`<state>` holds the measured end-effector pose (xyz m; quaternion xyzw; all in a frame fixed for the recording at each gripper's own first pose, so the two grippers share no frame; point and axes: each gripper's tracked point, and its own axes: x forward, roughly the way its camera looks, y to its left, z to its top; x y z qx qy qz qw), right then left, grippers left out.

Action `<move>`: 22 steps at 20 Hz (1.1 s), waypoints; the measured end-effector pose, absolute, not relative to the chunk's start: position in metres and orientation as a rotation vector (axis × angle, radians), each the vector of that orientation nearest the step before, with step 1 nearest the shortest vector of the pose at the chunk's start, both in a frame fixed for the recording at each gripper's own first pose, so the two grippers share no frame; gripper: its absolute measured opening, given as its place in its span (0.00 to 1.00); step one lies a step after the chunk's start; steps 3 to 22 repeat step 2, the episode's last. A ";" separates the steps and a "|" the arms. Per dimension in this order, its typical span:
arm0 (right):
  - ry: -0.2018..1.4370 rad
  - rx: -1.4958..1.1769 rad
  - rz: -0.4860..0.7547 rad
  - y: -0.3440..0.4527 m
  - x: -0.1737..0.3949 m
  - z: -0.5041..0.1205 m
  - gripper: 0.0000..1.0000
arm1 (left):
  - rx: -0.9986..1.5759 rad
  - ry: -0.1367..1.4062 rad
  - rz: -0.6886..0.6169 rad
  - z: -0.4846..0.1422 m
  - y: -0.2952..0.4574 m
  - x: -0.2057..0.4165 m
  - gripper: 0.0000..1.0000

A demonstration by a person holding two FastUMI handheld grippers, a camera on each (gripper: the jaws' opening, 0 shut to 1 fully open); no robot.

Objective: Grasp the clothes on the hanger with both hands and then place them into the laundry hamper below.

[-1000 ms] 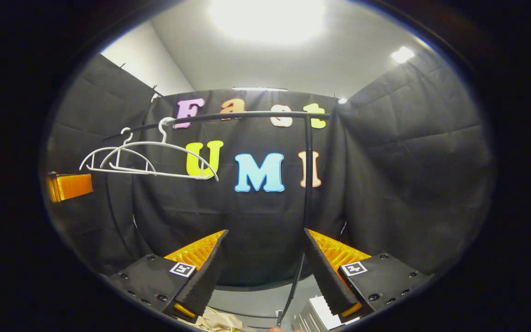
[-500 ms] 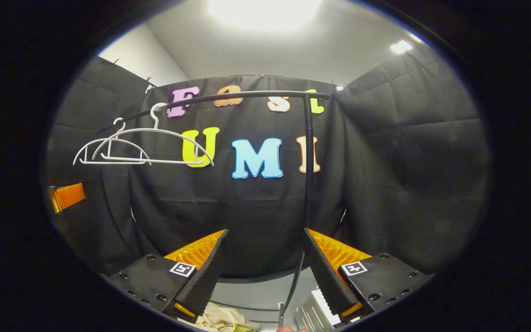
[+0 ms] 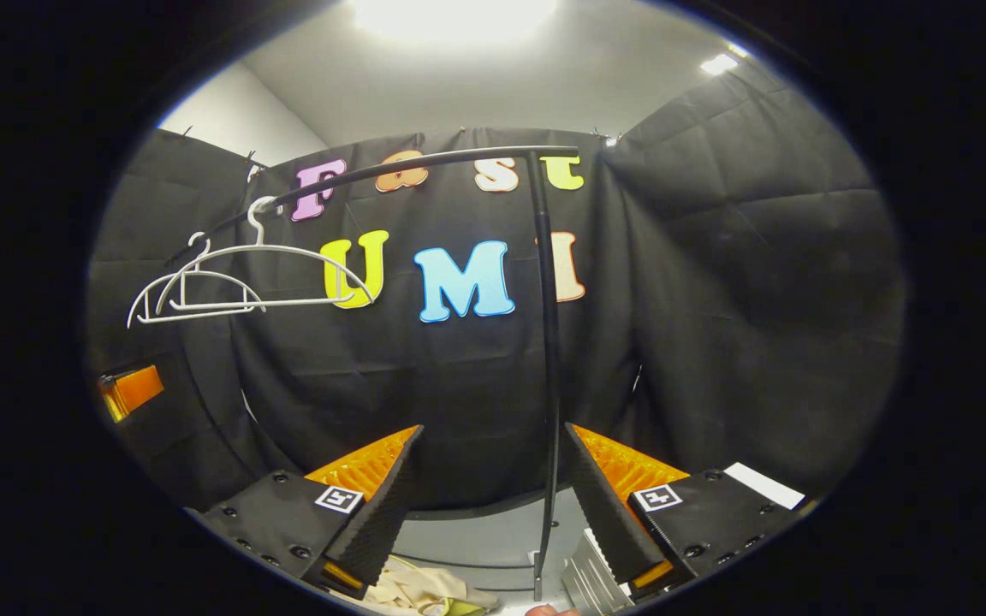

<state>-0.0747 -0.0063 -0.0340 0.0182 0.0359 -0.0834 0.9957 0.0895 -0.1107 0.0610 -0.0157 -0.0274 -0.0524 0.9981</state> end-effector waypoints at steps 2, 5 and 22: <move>0.090 0.031 -0.150 -0.020 -0.075 -0.043 0.99 | -0.037 -0.031 -0.073 0.063 -0.122 0.082 0.96; 0.090 0.031 -0.150 -0.020 -0.075 -0.043 0.99 | -0.037 -0.031 -0.073 0.063 -0.122 0.082 0.96; 0.090 0.031 -0.150 -0.020 -0.075 -0.043 0.99 | -0.037 -0.031 -0.073 0.063 -0.122 0.082 0.96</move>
